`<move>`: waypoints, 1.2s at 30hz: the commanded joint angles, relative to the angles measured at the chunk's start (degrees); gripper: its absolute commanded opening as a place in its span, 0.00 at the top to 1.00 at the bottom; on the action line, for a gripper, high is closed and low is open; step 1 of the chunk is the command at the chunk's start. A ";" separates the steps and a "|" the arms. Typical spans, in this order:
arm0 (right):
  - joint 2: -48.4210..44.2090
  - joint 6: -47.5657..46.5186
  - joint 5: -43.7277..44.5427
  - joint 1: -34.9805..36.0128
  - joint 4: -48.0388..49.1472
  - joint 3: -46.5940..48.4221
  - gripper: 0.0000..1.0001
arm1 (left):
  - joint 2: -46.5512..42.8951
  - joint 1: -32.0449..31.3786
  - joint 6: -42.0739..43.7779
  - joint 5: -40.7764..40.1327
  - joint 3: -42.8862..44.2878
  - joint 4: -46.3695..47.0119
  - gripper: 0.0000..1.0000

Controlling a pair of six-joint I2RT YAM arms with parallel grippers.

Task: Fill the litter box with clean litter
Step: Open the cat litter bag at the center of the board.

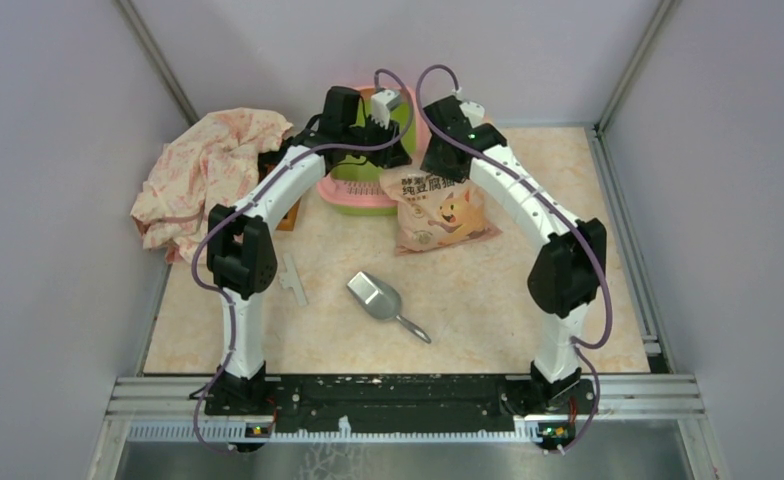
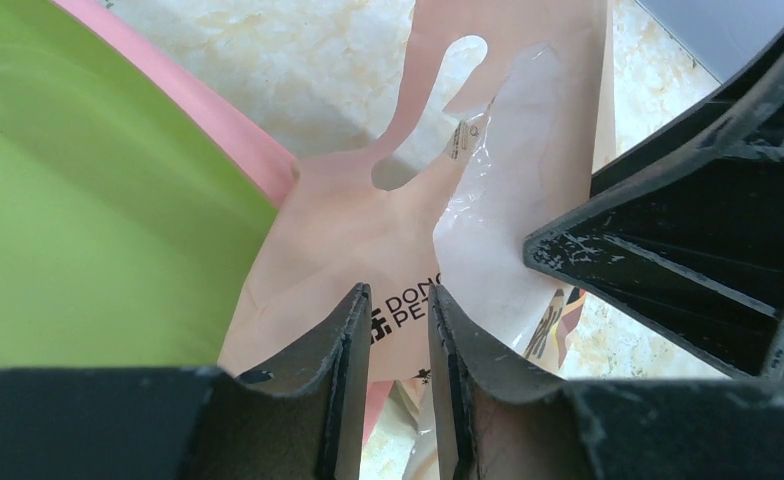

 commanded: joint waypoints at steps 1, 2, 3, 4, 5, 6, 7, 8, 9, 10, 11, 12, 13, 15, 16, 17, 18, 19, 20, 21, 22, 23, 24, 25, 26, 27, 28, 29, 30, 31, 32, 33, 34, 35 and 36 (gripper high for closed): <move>-5.36 -1.15 1.90 1.14 1.62 -1.62 0.57 | -1.38 -0.01 1.03 0.97 1.87 -0.76 0.66; -5.69 -1.18 1.82 1.26 1.73 -1.81 0.57 | -1.42 -0.01 0.99 1.42 1.87 -0.84 0.66; -5.92 -1.20 1.87 1.41 1.78 -1.78 0.56 | -1.44 -0.02 0.88 1.93 1.92 -0.86 0.65; -6.03 -1.30 2.00 1.64 1.81 -1.66 0.56 | -1.33 -0.04 0.86 2.48 1.95 -0.97 0.62; -6.15 -1.35 2.16 1.78 1.69 -1.55 0.57 | -1.24 -0.01 0.79 3.06 2.08 -1.22 0.59; -6.22 -1.41 2.18 1.88 1.53 -1.39 0.58 | -1.16 -0.03 0.70 3.35 2.17 -1.38 0.56; -6.33 -1.41 2.11 1.97 1.42 -1.28 0.58 | -1.07 0.00 0.68 3.51 2.14 -1.59 0.55; -6.33 -1.53 2.21 2.03 1.28 -1.24 0.58 | -0.99 -0.02 0.72 3.67 2.07 -1.77 0.54; -6.35 -1.50 2.33 2.03 1.13 -1.30 0.58 | -1.08 0.03 0.76 3.95 1.93 -1.81 0.54; -6.58 -1.50 2.40 2.14 1.22 -1.52 0.59 | -1.19 -0.01 0.72 4.32 1.80 -1.83 0.53; -6.72 -1.52 2.49 2.16 1.25 -1.84 0.60 | -1.29 -0.03 0.68 4.64 1.61 -1.82 0.53; -6.95 -1.52 2.57 2.24 1.28 -2.17 0.61 | -1.45 -0.03 0.68 4.91 1.47 -1.83 0.53; -7.21 -1.46 2.54 2.25 1.44 -2.53 0.62 | -1.64 -0.01 0.63 5.26 1.36 -1.88 0.53; -7.84 -1.48 2.65 2.26 1.63 -3.41 0.64 | -1.96 0.01 0.59 6.92 1.14 -1.76 0.52; -8.10 -1.50 2.74 2.28 1.70 -3.50 0.65 | -2.09 -0.03 0.59 8.04 0.98 -1.67 0.52; -8.21 -1.50 2.76 2.31 1.69 -3.60 0.66 | -2.17 -0.04 0.55 8.99 0.91 -1.60 0.51; -8.30 -1.52 2.79 2.27 1.65 -3.69 0.66 | -2.14 -0.01 0.53 9.81 0.85 -1.58 0.51; -8.44 -1.59 2.78 2.25 1.64 -3.76 0.69 | -2.10 -0.01 0.52 10.73 0.88 -1.57 0.51; -8.54 -1.59 2.77 2.23 1.64 -3.83 0.71 | -1.96 0.04 0.38 11.44 0.89 -1.55 0.51; -8.80 -1.55 2.78 2.28 1.62 -3.93 0.73 | -1.86 0.02 0.29 12.00 0.95 -1.58 0.51; -8.99 -1.68 2.84 2.28 1.66 -4.15 0.77 | -1.72 0.07 0.14 12.91 0.93 -1.57 0.51; -9.25 -1.76 2.90 2.27 1.65 -4.36 0.80 | -1.56 0.13 -0.04 13.91 0.91 -1.48 0.52; -9.47 -1.72 3.06 2.26 1.57 -4.59 0.83 | -1.31 0.13 -0.29 14.49 0.96 -1.40 0.52; -9.73 -1.90 3.23 2.26 1.65 -4.84 0.87 | -1.09 0.17 -0.44 15.01 1.04 -1.46 0.52; -10.08 -1.94 3.41 2.26 1.68 -5.06 0.88 | -0.87 0.18 -0.63 15.39 1.12 -1.46 0.53; -10.31 -2.06 3.65 2.26 1.67 -5.24 0.88 | -0.68 0.26 -0.68 15.66 1.22 -1.42 0.54; -10.49 -2.16 3.79 2.26 1.64 -5.29 0.88 | -0.55 0.23 -0.72 15.76 1.30 -1.47 0.56; -10.61 -2.25 3.94 2.26 1.53 -5.28 0.88 | -0.44 0.35 -0.78 15.81 1.40 -1.56 0.59; -10.83 -2.29 4.09 2.26 1.47 -5.28 0.88 | -0.44 0.41 -0.80 15.90 1.49 -1.57 0.65; -10.89 -2.39 4.05 2.18 1.42 -5.28 0.87 | -0.39 0.41 -0.81 15.91 1.69 -1.69 0.74; -11.05 -2.45 4.13 2.17 1.39 -5.24 0.87 | -0.35 0.51 -0.74 15.91 1.87 -1.86 0.83; -11.15 -2.47 4.17 2.17 1.38 -5.27 0.86 | -0.23 0.53 -0.73 16.02 2.12 -2.04 0.89; -11.18 -2.46 4.11 2.09 1.44 -5.28 0.86 | -0.11 0.60 -0.71 15.94 2.52 -2.45 0.94; -11.18 -2.53 3.97 2.04 1.50 -5.24 0.85 | 0.06 0.63 -0.63 15.60 2.99 -2.88 0.97; -11.29 -2.56 3.92 2.00 1.47 -5.20 0.85 | 0.17 0.63 -0.29 15.04 3.42 -3.41 0.98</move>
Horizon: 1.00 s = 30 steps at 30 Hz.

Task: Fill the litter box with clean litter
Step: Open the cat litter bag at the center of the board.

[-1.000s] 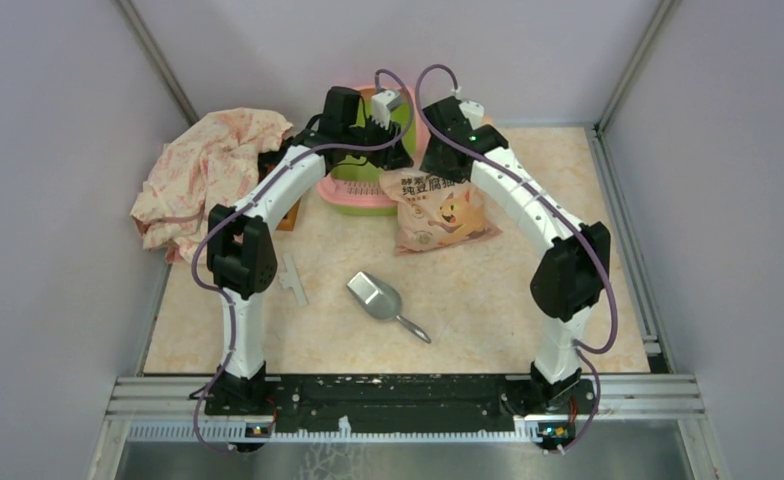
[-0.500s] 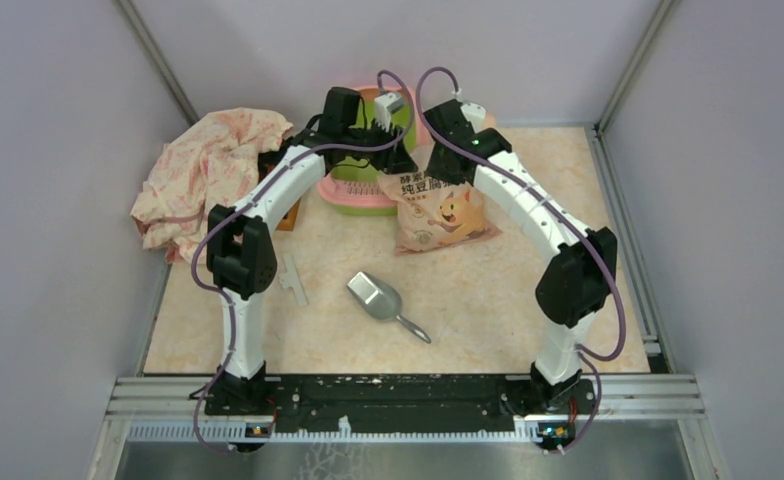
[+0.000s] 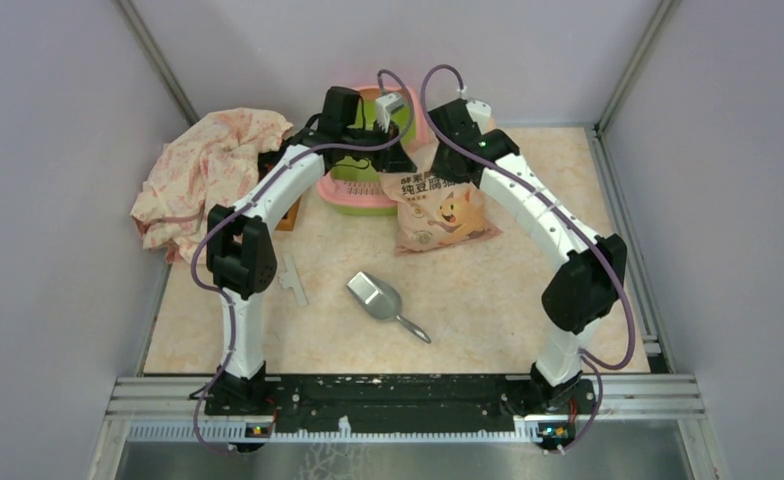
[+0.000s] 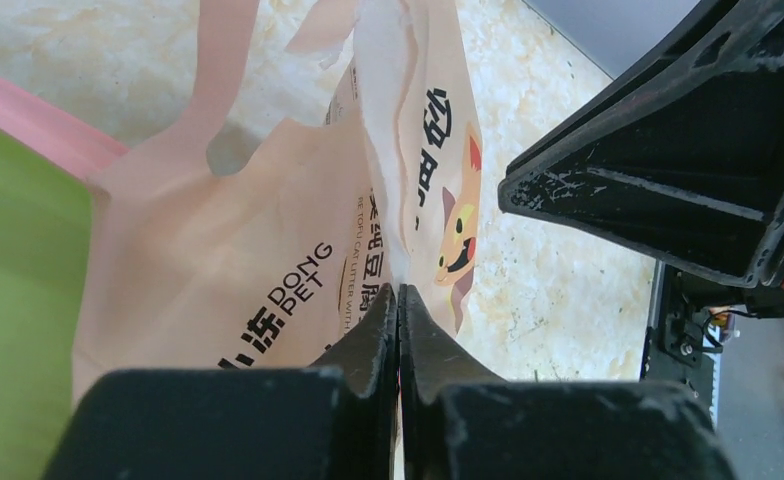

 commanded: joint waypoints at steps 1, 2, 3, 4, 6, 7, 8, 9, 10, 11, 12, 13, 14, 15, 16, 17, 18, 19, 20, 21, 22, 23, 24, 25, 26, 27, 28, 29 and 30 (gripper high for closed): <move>-3.82 -0.77 1.55 0.35 1.11 0.21 0.85 | 0.11 0.30 0.87 0.13 3.33 -1.57 1.00; -3.92 -0.81 1.55 0.35 1.13 0.23 0.85 | -0.32 0.36 0.93 -1.74 3.26 -1.61 1.00; -3.95 -0.86 1.55 0.35 1.18 0.25 0.84 | -0.89 0.27 0.98 -3.36 3.02 -1.58 1.00; -4.00 -0.94 1.50 0.29 1.32 0.35 0.83 | -1.72 0.29 0.96 -5.37 2.51 -1.20 1.00; -3.71 -1.07 1.34 0.27 1.34 0.99 0.81 | -3.91 0.23 0.89 -9.21 0.56 0.46 1.00; -3.38 -1.07 1.22 0.19 1.17 1.46 0.80 | -5.00 0.28 0.82 -10.78 -0.32 1.23 1.00; -3.05 -1.09 1.12 0.18 0.99 1.98 0.79 | -5.95 0.21 0.75 -12.69 -1.10 1.86 1.00; -2.60 -1.13 0.99 0.18 0.82 2.43 0.77 | -6.83 0.05 0.72 -14.21 -1.65 2.35 1.00; -2.28 -1.02 0.86 0.18 0.85 2.74 0.75 | -7.45 0.06 0.72 -14.95 -2.16 2.67 1.00; -2.00 -0.82 0.85 0.18 0.89 2.98 0.72 | -7.86 0.01 0.65 -15.78 -2.54 2.95 1.00; -1.87 -0.59 0.84 0.18 0.98 3.03 0.69 | -8.09 -0.14 0.61 -16.54 -2.90 3.18 1.00; -1.79 -0.19 0.93 0.18 1.27 2.98 0.64 | -8.20 -0.32 0.82 -17.27 -3.18 3.13 1.00; -1.74 0.24 0.93 0.18 1.59 2.89 0.60 | -8.53 -0.53 0.92 -18.95 -4.04 3.63 1.00; -1.62 0.53 0.93 0.20 1.97 2.93 0.57 | -9.06 -0.84 1.08 -20.44 -5.05 4.41 1.00; -1.34 0.85 0.93 0.18 2.14 3.16 0.55 | -9.63 -1.10 1.15 -21.74 -6.42 5.57 1.00; -1.03 0.93 0.91 0.18 2.16 3.55 0.55 | -10.44 -1.37 1.09 -22.96 -7.69 6.78 1.00; -0.59 1.12 0.85 0.16 2.10 4.08 0.54 | -11.19 -1.62 0.99 -24.01 -8.89 7.92 1.00; -0.11 1.29 0.78 0.17 1.96 4.77 0.54 | -11.87 -1.87 0.91 -25.14 -9.78 8.83 1.00; 0.52 1.36 0.65 0.18 1.77 5.47 0.54 | -12.41 -2.16 0.89 -26.23 -10.27 9.36 1.00; 1.12 1.55 0.36 0.18 1.59 6.25 0.54 | -12.75 -2.42 0.89 -26.85 -10.38 9.45 1.00; 1.62 1.76 0.07 0.18 1.51 6.91 0.54 | -12.99 -2.63 0.85 -27.34 -10.28 9.42 1.00; 2.15 1.88 -0.21 0.20 1.47 7.37 0.53 | -13.05 -2.91 0.72 -27.98 -9.89 9.02 1.00; 2.52 2.14 -0.39 0.26 1.53 7.90 0.53 | -13.25 -3.17 0.59 -28.29 -9.46 8.54 1.00; 2.83 2.28 -0.58 0.37 1.67 8.19 0.53 | -13.42 -3.34 0.32 -28.54 -9.27 8.29 1.00; 3.07 2.42 -0.75 0.33 1.89 8.46 0.53 | -13.76 -3.49 0.07 -28.59 -9.25 8.16 1.00; 3.43 2.44 -0.96 0.47 1.92 8.75 0.53 | -14.19 -3.61 -0.17 -28.63 -9.25 8.09 1.00; 3.73 2.48 -1.00 0.57 1.77 9.04 0.53 | -14.34 -3.74 -0.32 -28.49 -9.22 7.93 1.00; 4.11 2.53 -1.00 0.65 1.48 9.46 0.53 | -14.44 -3.86 -0.46 -28.51 -9.02 7.73 1.00; 4.49 2.52 -1.05 0.76 1.22 9.61 0.53 | -14.55 -3.92 -0.48 -28.35 -8.94 7.56 1.00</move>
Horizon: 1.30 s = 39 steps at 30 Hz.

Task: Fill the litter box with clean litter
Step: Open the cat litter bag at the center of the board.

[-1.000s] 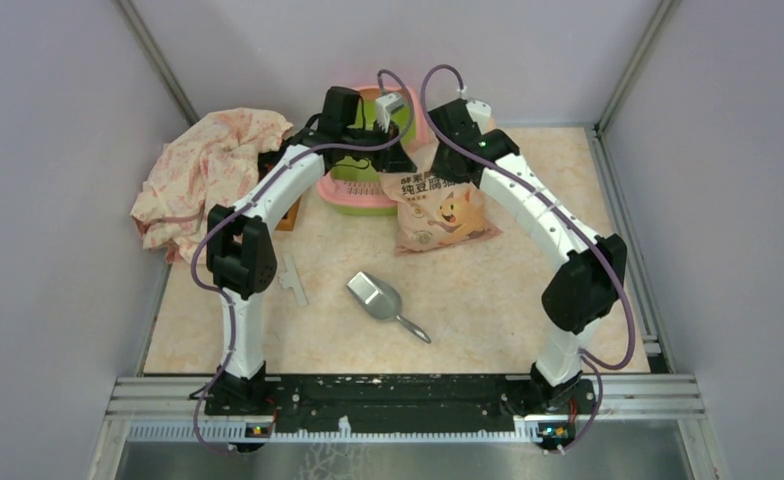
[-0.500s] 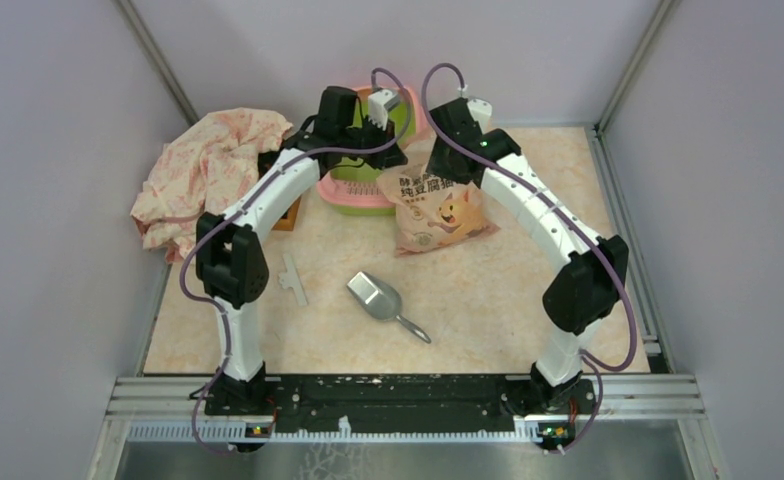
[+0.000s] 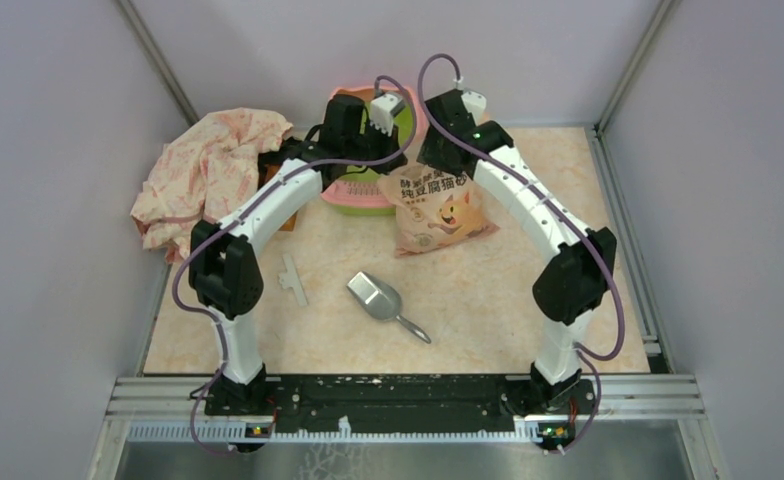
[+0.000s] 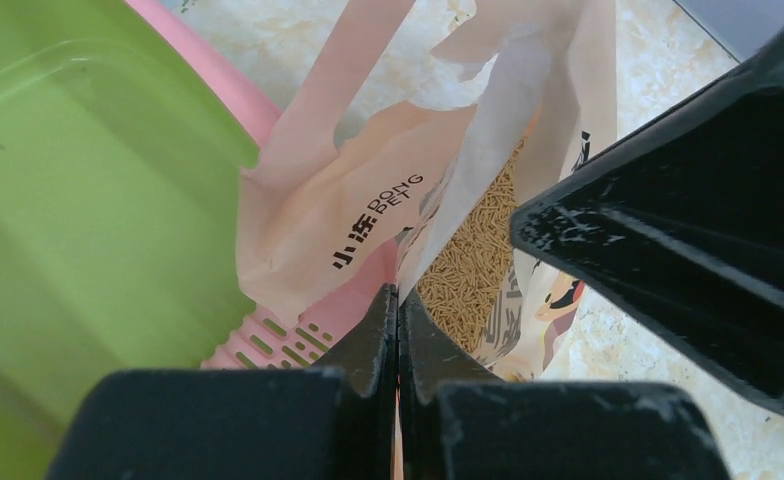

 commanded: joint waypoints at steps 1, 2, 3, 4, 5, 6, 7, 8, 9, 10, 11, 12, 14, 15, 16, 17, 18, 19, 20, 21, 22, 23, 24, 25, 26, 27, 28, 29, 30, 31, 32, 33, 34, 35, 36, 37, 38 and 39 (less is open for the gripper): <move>1.42 0.80 -0.14 0.92 0.60 3.70 0.53 | -4.55 -0.04 -0.68 -1.76 1.40 1.91 1.00; 1.58 0.85 -0.09 1.03 0.42 3.66 0.53 | -4.59 -0.09 -0.71 -1.76 1.56 1.74 1.00; 1.62 0.83 0.17 1.23 0.23 3.46 0.53 | -4.59 -0.17 -0.72 -1.66 1.80 1.59 1.00; 1.61 0.82 0.45 1.43 0.18 3.20 0.53 | -4.66 -0.16 -0.70 -1.62 2.00 1.47 1.00; 1.60 0.82 0.58 1.54 0.10 2.92 0.53 | -4.74 -0.16 -0.71 -1.57 2.22 1.44 1.00; 1.59 0.87 0.60 1.66 0.08 2.62 0.53 | -4.83 -0.26 -0.68 -1.43 2.42 1.36 1.00; 1.61 0.74 0.67 1.75 -0.12 2.35 0.53 | -4.85 -0.27 -0.73 -1.36 2.65 1.32 1.00; 1.69 0.67 0.73 1.82 -0.32 2.10 0.53 | -4.98 -0.26 -2.16 -1.28 2.94 1.20 1.00; 1.65 0.51 0.81 1.91 -0.52 1.72 0.53 | -5.02 -0.35 -2.59 -1.23 3.20 1.03 1.00; 1.61 0.36 0.92 2.03 -0.73 1.34 0.54 | -4.99 -0.36 -2.73 -0.99 3.55 0.89 1.00; 1.36 0.06 1.13 2.21 -0.98 0.85 0.54 | -4.91 -0.32 -2.82 -0.89 3.94 0.69 1.00; 1.15 -0.34 1.53 2.40 -1.24 0.22 0.55 | -4.74 -0.33 -2.92 -0.75 4.38 0.40 1.00; 0.37 -0.83 1.99 2.63 -1.45 -1.36 0.55 | -4.42 -0.40 -3.09 -0.61 5.21 -0.15 1.00; -0.09 -1.08 2.05 2.64 -1.42 -2.16 0.55 | -4.21 -0.41 -3.15 -0.62 5.41 -0.29 1.00; -0.40 -1.33 2.09 2.64 -1.48 -2.74 0.55 | -4.04 -0.49 -3.31 -0.57 5.48 -0.24 1.00; -0.62 -1.55 2.17 2.64 -1.56 -3.11 0.55 | -4.18 -0.52 -3.48 -0.44 5.38 -0.09 1.00; -0.71 -1.86 2.31 2.63 -1.85 -3.22 0.55 | -4.16 -0.52 -3.78 -0.54 5.33 0.13 1.00; -0.62 -2.16 2.35 2.64 -2.26 -3.09 0.55 | -4.15 -0.57 -3.97 -0.46 5.29 0.19 1.00; -0.46 -2.47 2.35 2.64 -2.63 -2.98 0.55 | -4.15 -0.59 -4.05 -0.32 5.39 0.25 1.00; -0.35 -2.74 2.36 2.64 -3.06 -2.95 0.55 | -4.10 -0.74 -4.16 -0.24 5.46 0.29 1.00; -0.37 -3.06 2.33 2.64 -3.41 -2.93 0.55 | -4.08 -0.76 -4.25 -0.33 5.56 0.23 1.00; -0.50 -3.30 2.35 2.64 -3.80 -3.10 0.55 | -4.11 -0.84 -4.25 -0.30 5.63 0.21 1.00; -0.74 -3.44 2.40 2.64 -3.98 -3.23 0.56 | -3.99 -0.85 -4.27 -0.44 5.78 0.17 1.00; -1.15 -3.54 2.48 2.64 -4.04 -3.50 0.58 | -3.79 -0.82 -4.31 -0.62 5.98 -0.02 1.00; -1.73 -3.77 2.71 2.64 -4.05 -3.80 0.61 | -3.61 -0.85 -4.22 -0.60 6.14 -0.24 1.00; -2.27 -4.01 2.99 2.64 -4.11 -4.02 0.65 | -3.53 -0.89 -4.22 -0.60 6.33 -0.45 1.00; -2.83 -4.42 3.27 2.64 -4.30 -4.16 0.71 | -3.32 -0.96 -4.19 -0.59 6.43 -0.57 1.00; -3.36 -4.79 3.62 2.64 -4.68 -4.04 0.76 | -3.28 -0.93 -4.19 -0.57 6.45 -0.57 1.00; -3.59 -5.06 4.07 2.64 -5.30 -3.68 0.80 | -3.27 -0.91 -4.16 -0.52 6.38 -0.67 1.00; -3.81 -5.33 4.45 2.64 -5.77 -3.34 0.88 | -3.27 -1.00 -4.16 -0.54 6.37 -0.67 1.00; -4.06 -5.61 4.73 2.64 -6.24 -3.02 0.94 | -3.34 -1.13 -4.23 -0.50 6.37 -0.75 1.00; -4.26 -5.84 4.93 2.64 -6.65 -2.71 0.98 | -3.29 -1.13 -4.26 -0.37 6.37 -0.72 1.00; -4.54 -6.07 4.94 2.64 -7.10 -2.56 1.00 | -3.27 -1.23 -4.29 -0.50 6.37 -0.75 1.00; -4.88 -6.22 5.07 2.64 -7.34 -2.56 1.00 | -3.41 -1.24 -4.23 -0.47 6.37 -0.87 1.00; -5.60 -6.53 5.08 2.64 -7.46 -2.78 1.00 | -3.41 -1.31 -4.22 -0.42 6.37 -0.99 1.00; -6.24 -6.75 5.12 2.64 -7.47 -3.04 1.00 | -3.49 -1.36 -4.23 -0.31 6.37 -1.04 1.00; -6.86 -7.07 5.29 2.64 -7.48 -3.47 1.00 | -3.60 -1.44 -4.27 -0.37 6.24 -1.22 1.00; -7.57 -7.35 5.40 2.64 -7.48 -3.80 1.00 | -3.71 -1.53 -4.25 -0.15 6.15 -1.31 1.00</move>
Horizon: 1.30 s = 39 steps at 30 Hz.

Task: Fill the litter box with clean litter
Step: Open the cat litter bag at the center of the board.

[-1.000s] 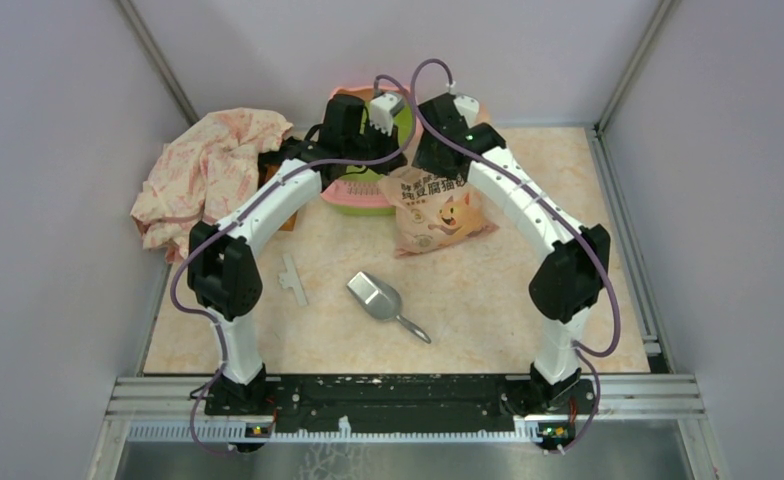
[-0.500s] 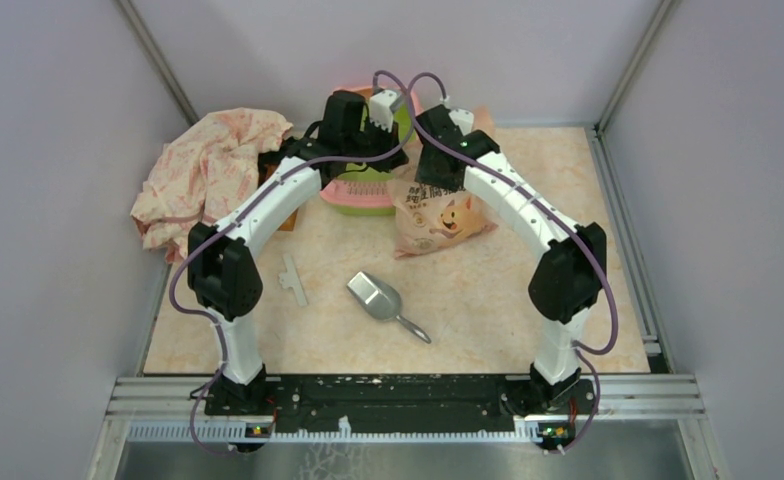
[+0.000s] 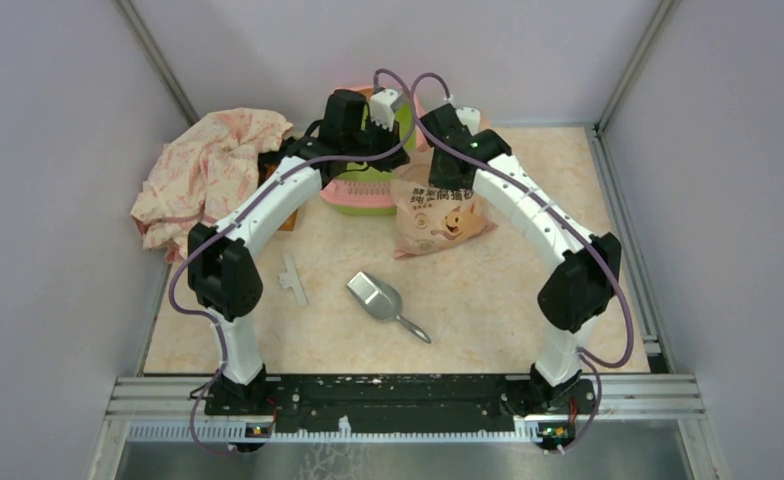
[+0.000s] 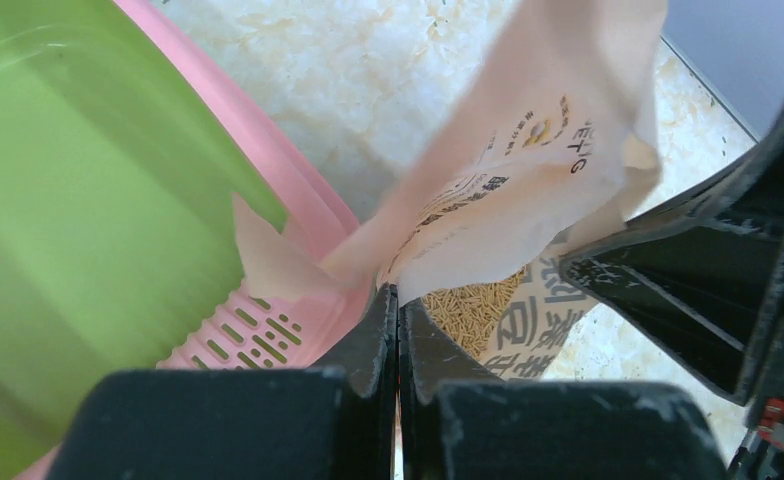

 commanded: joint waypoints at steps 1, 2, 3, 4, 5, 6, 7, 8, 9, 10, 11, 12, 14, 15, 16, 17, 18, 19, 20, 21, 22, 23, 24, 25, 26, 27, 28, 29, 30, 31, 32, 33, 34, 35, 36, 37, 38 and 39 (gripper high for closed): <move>-6.48 -2.41 3.02 0.43 -0.94 -0.21 1.00 | -3.11 -0.54 -0.25 0.56 3.04 2.63 1.00; -7.08 -2.62 3.32 0.45 -1.17 -0.54 1.00 | -3.37 -0.71 -0.29 0.44 2.79 2.54 1.00; -7.79 -2.90 3.44 0.45 -1.32 -0.89 1.00 | -3.63 -0.79 -0.31 0.41 2.52 2.53 1.00; -8.42 -3.17 3.43 0.52 -1.33 -1.31 1.00 | -3.96 -0.98 -0.48 0.49 2.17 2.52 1.00; -9.19 -3.34 3.30 0.46 -1.34 -1.74 1.00 | -4.16 -1.19 -0.68 0.51 1.90 2.51 1.00; -9.87 -3.49 3.19 0.45 -1.34 -1.96 1.00 | -4.38 -1.28 -0.95 0.45 1.56 2.61 1.00; -10.50 -3.72 2.73 0.45 -1.26 -2.17 1.00 | -4.59 -1.51 -1.15 0.35 1.28 2.68 1.00; -11.13 -4.03 2.18 0.41 -1.29 -2.38 1.00 | -4.79 -1.77 -1.39 0.21 1.02 2.76 1.00; -11.62 -4.30 1.82 0.45 -1.52 -2.56 1.00 | -4.89 -2.04 -1.57 -0.11 0.83 2.82 1.00; -12.13 -4.63 1.65 0.50 -1.85 -2.85 1.00 | -5.01 -2.30 -1.70 -0.38 0.64 2.78 1.00; -12.83 -4.96 1.23 0.54 -2.04 -3.40 1.00 | -4.95 -2.69 -1.81 -0.84 0.51 2.86 1.00; -13.66 -5.20 0.72 0.54 -1.85 -4.29 1.00 | -4.93 -2.92 -1.95 -1.37 0.50 2.81 1.00; -15.32 -5.61 -0.08 0.54 -1.50 -5.93 1.00 | -4.50 -3.32 -2.29 -1.78 0.85 2.78 1.00; -15.93 -5.65 -0.76 0.54 -1.43 -6.59 1.00 | -4.24 -3.56 -2.45 -2.14 1.03 2.72 1.00; -16.44 -5.75 -1.30 0.54 -1.24 -7.14 1.00 | -4.05 -3.73 -2.55 -2.33 1.17 2.69 1.00; -16.65 -5.89 -1.98 0.54 -1.22 -7.62 1.00 | -3.89 -4.00 -2.66 -2.32 1.26 2.70 1.00; -16.58 -5.92 -2.38 0.54 -1.49 -7.74 1.00 | -3.84 -4.17 -2.82 -2.22 1.28 2.65 1.00; -16.55 -5.95 -2.78 0.54 -1.59 -7.90 0.90 | -3.91 -4.45 -2.86 -2.19 1.28 2.69 1.00; -16.47 -5.93 -3.14 0.54 -1.53 -8.07 0.77 | -3.90 -4.61 -2.86 -2.17 1.26 2.56 1.00; -16.44 -5.82 -3.35 0.54 -1.35 -8.29 0.68 | -4.04 -4.90 -2.86 -2.46 1.28 2.40 1.00; -16.51 -5.80 -3.61 0.54 -1.08 -8.59 0.64 | -4.21 -5.04 -2.88 -2.62 1.24 2.23 1.00; -16.56 -5.72 -3.76 0.54 -0.81 -8.70 0.58 | -4.45 -5.19 -2.96 -2.75 1.15 2.06 1.00; -16.54 -5.51 -3.78 0.54 -0.67 -8.72 0.52 | -4.66 -5.40 -2.90 -2.83 1.19 1.85 1.00; -16.53 -5.49 -3.79 0.54 -0.52 -8.73 0.49 | -4.90 -5.52 -2.99 -2.94 1.12 1.67 1.00; -16.40 -5.41 -3.75 0.54 -0.46 -8.73 0.47 | -5.08 -5.73 -2.95 -2.98 1.03 1.57 1.00; -16.35 -5.18 -3.56 0.54 -0.46 -8.70 0.45 | -5.27 -5.87 -3.03 -2.99 0.96 1.51 1.00; -16.26 -5.14 -3.45 0.54 -0.27 -8.60 0.43 | -5.46 -6.04 -3.04 -2.96 0.89 1.38 1.00; -16.16 -4.98 -3.39 0.54 -0.09 -8.51 0.41 | -5.59 -6.30 -3.15 -3.11 0.86 1.23 1.00; -16.09 -4.80 -3.23 0.54 -0.03 -8.26 0.39 | -5.69 -6.53 -3.13 -3.23 0.85 1.13 1.00; -15.79 -4.65 -3.06 0.58 -0.14 -7.88 0.38 | -5.80 -6.81 -3.16 -3.33 0.76 1.08 1.00; -15.57 -4.52 -2.75 0.67 -0.31 -7.41 0.38 | -5.89 -7.05 -3.15 -3.51 0.65 0.89 1.00; -15.35 -4.47 -2.17 0.92 -0.41 -7.09 0.37 | -6.05 -7.31 -3.17 -3.61 0.60 0.72 1.00; -15.26 -4.35 -1.64 1.05 -0.56 -6.73 0.38 | -6.27 -7.53 -3.19 -3.76 0.40 0.63 1.00; -15.22 -4.16 -1.25 1.19 -0.63 -6.55 0.37 | -6.53 -7.76 -3.21 -3.89 0.22 0.54 1.00; -15.48 -3.93 -0.72 1.36 -0.51 -6.61 0.37 | -6.79 -7.98 -3.14 -4.17 0.03 0.50 1.00; -15.48 -3.75 -0.23 1.51 -0.51 -6.68 0.38 | -7.06 -8.15 -3.17 -4.27 -0.21 0.49 1.00; -15.53 -3.68 0.08 1.66 -0.66 -6.75 0.38 | -7.32 -8.25 -3.21 -4.36 -0.52 0.52 1.00; -15.49 -3.62 0.58 1.89 -0.90 -6.95 0.38 | -7.52 -8.37 -3.15 -4.52 -0.68 0.50 1.00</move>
